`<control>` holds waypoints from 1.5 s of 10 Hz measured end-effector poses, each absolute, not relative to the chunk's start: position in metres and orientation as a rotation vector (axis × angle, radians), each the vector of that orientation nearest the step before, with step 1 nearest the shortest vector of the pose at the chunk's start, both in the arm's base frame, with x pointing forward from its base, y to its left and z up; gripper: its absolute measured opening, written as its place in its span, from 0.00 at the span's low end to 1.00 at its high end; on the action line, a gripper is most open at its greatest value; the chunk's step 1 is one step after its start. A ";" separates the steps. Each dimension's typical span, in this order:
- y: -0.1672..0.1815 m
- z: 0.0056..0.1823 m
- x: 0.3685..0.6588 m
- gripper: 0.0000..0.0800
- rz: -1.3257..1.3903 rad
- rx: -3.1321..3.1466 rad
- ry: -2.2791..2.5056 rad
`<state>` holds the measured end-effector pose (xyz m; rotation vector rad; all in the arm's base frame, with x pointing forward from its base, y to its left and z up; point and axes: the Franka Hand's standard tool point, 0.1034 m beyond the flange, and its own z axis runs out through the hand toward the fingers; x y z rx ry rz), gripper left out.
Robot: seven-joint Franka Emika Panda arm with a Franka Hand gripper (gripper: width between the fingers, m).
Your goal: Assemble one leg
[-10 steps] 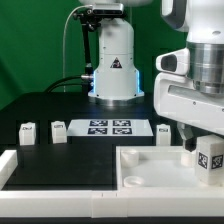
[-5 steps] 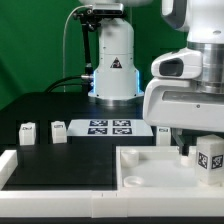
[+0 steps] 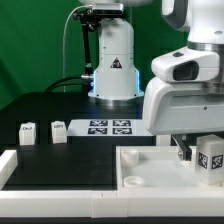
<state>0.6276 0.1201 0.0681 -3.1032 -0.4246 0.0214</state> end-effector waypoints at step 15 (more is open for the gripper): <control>0.119 0.065 0.625 0.36 0.004 -3.028 0.780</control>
Offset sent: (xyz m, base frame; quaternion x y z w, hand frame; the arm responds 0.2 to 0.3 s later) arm 0.0000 0.0000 0.0000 0.0000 0.0000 0.0000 1.0000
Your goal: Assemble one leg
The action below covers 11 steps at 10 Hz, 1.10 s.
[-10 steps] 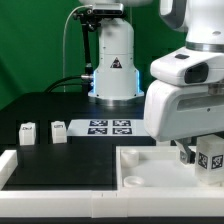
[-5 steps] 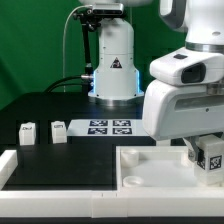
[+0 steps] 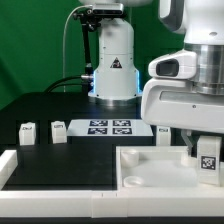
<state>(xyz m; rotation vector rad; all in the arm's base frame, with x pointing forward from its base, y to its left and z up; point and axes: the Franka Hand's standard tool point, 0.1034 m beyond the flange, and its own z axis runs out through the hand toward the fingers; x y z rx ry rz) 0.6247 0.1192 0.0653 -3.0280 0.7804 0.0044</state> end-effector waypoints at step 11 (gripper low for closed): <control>0.126 0.063 0.624 0.80 0.016 -2.817 1.346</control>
Offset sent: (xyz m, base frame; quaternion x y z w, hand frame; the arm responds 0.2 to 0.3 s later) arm 0.0058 0.0009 0.0018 -0.0303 0.0119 0.3342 0.9419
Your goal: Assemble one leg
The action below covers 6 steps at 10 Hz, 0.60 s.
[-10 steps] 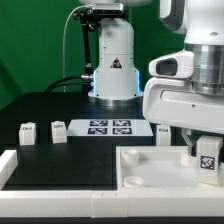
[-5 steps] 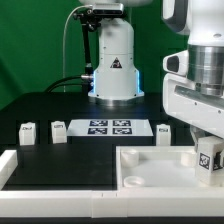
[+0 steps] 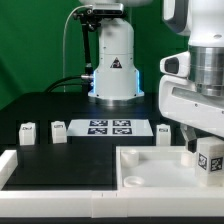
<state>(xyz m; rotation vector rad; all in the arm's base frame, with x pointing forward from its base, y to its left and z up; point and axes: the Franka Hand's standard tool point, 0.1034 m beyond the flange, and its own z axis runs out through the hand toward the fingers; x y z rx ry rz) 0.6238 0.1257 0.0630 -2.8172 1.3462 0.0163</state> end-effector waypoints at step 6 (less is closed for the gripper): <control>0.125 0.061 0.622 0.81 0.015 -3.102 0.365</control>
Offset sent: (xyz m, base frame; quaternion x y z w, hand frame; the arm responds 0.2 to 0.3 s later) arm -0.0054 0.0074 -0.0051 0.0106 -0.0146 -0.2834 0.9588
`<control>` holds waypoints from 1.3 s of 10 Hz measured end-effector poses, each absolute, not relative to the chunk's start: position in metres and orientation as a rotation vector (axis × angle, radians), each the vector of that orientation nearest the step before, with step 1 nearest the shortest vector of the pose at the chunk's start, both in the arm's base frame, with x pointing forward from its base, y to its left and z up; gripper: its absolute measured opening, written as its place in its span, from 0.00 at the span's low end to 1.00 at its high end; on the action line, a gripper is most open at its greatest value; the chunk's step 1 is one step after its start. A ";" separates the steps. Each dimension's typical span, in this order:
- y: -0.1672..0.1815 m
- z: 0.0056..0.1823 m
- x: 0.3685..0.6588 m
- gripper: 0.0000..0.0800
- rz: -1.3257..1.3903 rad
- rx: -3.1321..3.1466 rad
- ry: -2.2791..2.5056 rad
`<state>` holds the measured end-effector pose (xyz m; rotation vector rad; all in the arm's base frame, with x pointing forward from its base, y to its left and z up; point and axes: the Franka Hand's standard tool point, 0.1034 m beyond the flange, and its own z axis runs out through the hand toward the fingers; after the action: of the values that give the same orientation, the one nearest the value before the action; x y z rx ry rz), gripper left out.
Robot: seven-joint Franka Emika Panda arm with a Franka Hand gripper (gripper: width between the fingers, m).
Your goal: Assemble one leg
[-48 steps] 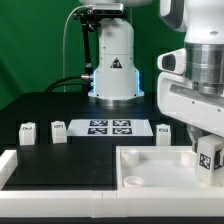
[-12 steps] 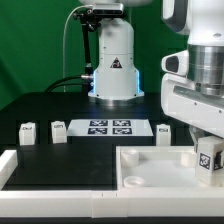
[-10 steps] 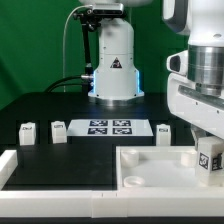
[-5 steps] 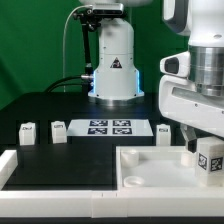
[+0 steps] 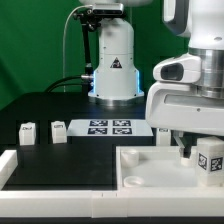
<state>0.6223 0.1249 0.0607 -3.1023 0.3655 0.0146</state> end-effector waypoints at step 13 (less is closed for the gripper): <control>0.122 0.064 0.627 0.36 -0.013 -3.119 -0.294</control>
Offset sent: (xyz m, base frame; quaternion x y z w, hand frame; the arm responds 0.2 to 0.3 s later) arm 0.0011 0.0024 0.0110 -0.0065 -0.0188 -0.2695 0.9628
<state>0.6265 0.1216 0.0639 -3.1187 -0.2942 -0.0130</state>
